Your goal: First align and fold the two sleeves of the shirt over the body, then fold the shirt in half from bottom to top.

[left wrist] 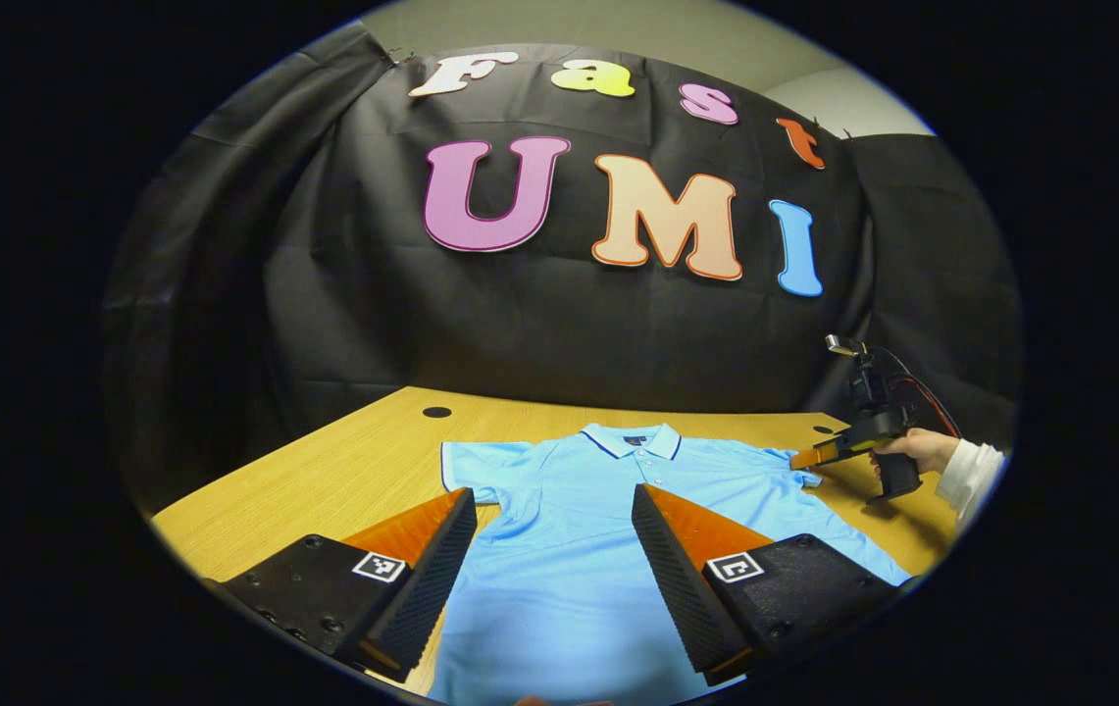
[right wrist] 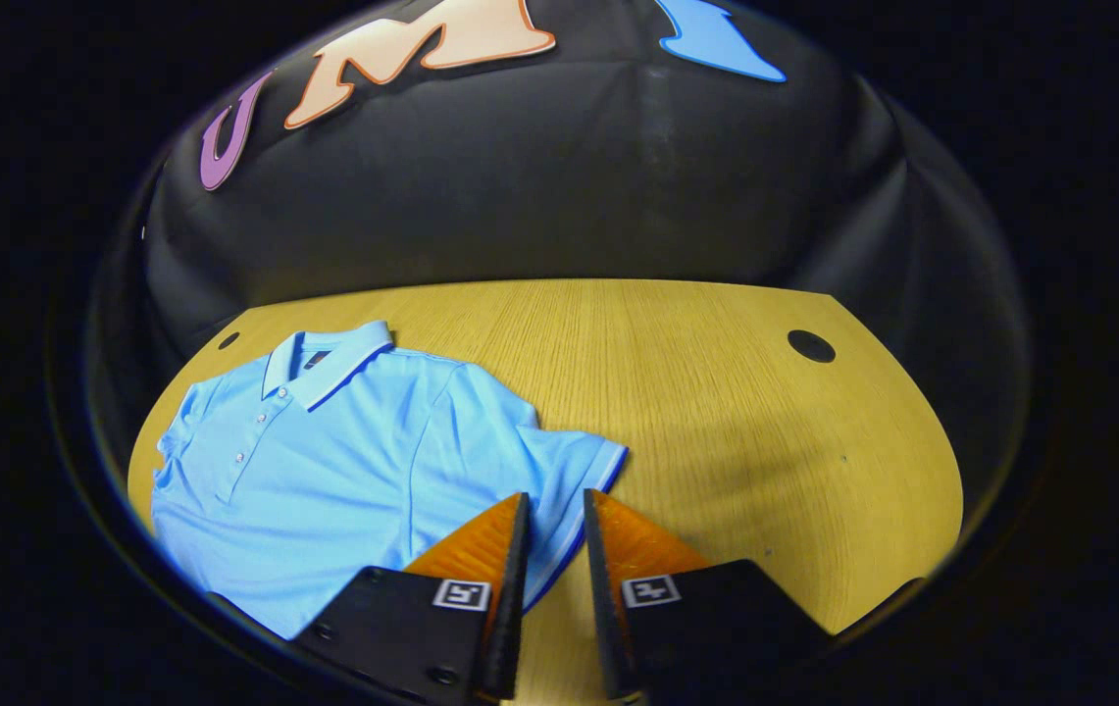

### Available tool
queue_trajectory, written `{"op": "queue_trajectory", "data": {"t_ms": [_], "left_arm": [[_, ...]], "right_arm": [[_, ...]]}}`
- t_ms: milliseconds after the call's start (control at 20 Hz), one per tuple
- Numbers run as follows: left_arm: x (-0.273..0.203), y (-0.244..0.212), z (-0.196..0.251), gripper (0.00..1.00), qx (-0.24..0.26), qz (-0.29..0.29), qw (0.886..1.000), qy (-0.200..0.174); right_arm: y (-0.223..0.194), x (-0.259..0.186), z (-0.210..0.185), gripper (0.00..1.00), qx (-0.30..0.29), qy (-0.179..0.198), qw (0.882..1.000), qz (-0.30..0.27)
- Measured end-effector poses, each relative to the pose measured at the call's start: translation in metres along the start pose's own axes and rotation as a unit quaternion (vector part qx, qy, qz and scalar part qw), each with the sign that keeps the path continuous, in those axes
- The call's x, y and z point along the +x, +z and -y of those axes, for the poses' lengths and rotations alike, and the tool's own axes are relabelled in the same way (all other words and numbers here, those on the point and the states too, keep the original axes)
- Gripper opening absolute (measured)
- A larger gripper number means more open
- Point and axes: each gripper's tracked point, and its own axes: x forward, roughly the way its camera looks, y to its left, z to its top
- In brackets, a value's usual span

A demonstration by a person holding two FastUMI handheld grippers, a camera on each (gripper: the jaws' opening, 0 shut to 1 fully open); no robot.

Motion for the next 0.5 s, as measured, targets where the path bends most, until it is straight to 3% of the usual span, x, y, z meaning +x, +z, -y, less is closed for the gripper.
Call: {"op": "queue_trajectory", "data": {"t_ms": [100, 200, 500], "left_arm": [[0.0005, -0.0006, -0.002, 0.95, 0.001, -0.002, 1.0, 0.002], [-0.0003, -0.0005, -0.0026, 0.95, 0.0, -0.001, 1.0, 0.002], [-0.001, 0.003, -0.0041, 0.95, 0.0, 0.002, 1.0, 0.0]], "right_arm": [[0.0005, -0.0002, -0.002, 0.15, 0.0, -0.004, 1.0, 0.001], [0.0007, -0.0012, -0.0042, 0.07, 0.001, -0.001, 1.0, -0.001], [-0.0005, -0.0049, -0.0055, 0.05, 0.024, -0.006, 1.0, -0.015]]}}
